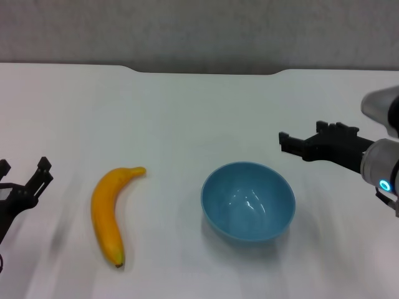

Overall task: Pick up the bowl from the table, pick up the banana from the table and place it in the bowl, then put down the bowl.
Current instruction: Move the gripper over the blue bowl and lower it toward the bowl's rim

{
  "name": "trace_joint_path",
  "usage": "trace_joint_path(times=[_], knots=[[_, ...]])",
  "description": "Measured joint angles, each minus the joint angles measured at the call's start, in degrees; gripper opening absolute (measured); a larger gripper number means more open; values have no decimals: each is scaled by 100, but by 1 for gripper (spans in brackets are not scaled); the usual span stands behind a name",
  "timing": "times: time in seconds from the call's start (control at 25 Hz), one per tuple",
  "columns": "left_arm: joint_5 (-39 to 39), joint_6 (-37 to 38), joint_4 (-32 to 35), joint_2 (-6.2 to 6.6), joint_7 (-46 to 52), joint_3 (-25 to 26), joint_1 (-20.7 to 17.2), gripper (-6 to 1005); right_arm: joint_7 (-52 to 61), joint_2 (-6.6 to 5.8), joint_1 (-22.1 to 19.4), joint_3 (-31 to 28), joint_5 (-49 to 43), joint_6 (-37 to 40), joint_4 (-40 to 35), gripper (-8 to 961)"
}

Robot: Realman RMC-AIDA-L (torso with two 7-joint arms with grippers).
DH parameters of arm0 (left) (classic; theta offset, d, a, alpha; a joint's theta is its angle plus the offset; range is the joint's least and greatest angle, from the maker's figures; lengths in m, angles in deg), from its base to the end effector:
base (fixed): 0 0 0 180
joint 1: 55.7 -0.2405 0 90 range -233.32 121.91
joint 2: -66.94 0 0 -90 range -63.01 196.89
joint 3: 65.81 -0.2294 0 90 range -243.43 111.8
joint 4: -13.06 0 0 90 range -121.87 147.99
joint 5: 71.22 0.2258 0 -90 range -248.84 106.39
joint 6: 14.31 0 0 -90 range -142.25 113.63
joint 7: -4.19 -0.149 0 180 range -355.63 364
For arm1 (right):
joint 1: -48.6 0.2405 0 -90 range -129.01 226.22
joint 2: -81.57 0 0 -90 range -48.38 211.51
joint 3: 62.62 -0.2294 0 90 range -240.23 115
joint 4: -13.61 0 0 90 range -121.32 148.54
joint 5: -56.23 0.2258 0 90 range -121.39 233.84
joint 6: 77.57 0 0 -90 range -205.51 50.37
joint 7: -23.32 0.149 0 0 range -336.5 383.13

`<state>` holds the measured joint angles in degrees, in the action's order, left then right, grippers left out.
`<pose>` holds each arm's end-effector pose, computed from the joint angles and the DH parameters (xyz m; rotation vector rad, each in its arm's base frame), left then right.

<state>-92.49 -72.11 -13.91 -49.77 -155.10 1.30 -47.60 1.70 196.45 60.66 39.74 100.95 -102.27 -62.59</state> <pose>-0.3389 0.2924 -0.0078 -1.5834 -0.7754 -0.7826 0.2030 0.3736 -0.0152 -2.0790 0.9116 0.2947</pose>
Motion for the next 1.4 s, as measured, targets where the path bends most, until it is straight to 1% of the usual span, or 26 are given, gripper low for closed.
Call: trace_joint_path(times=[0.16, 0.24, 0.32, 0.44, 0.64, 0.8, 1.0, 1.4], knots=[[-1, 1, 3, -1, -4, 5, 7, 894, 159, -17, 340, -447, -9, -1117, -38, 891], [-1, 1, 4, -3, -5, 4, 12, 894, 168, -19, 479, -597, -14, -1492, 15, 891], [-1, 0, 0, -6, -6, 0, 20, 894, 168, -15, 533, -652, -19, -1617, 109, 891], [-1, 0, -13, -7, -6, 2, 23, 894, 203, -2, 594, -655, -22, -1607, 338, 890], [-1, -12, -14, -9, -7, 9, 25, 894, 428, 7, 895, -519, -6, -1642, 875, 889], [-1, -11, -26, -9, -13, -1, 33, 893, 448, 24, 1054, -361, 56, -1561, 1214, 888], [-1, -11, -27, -10, -14, 3, 34, 893, 526, 34, 1118, -118, 140, -1410, 1376, 887], [-1, -60, -22, -19, -15, 28, 23, 894, 675, 42, 1147, 63, 142, -1271, 1595, 884]])
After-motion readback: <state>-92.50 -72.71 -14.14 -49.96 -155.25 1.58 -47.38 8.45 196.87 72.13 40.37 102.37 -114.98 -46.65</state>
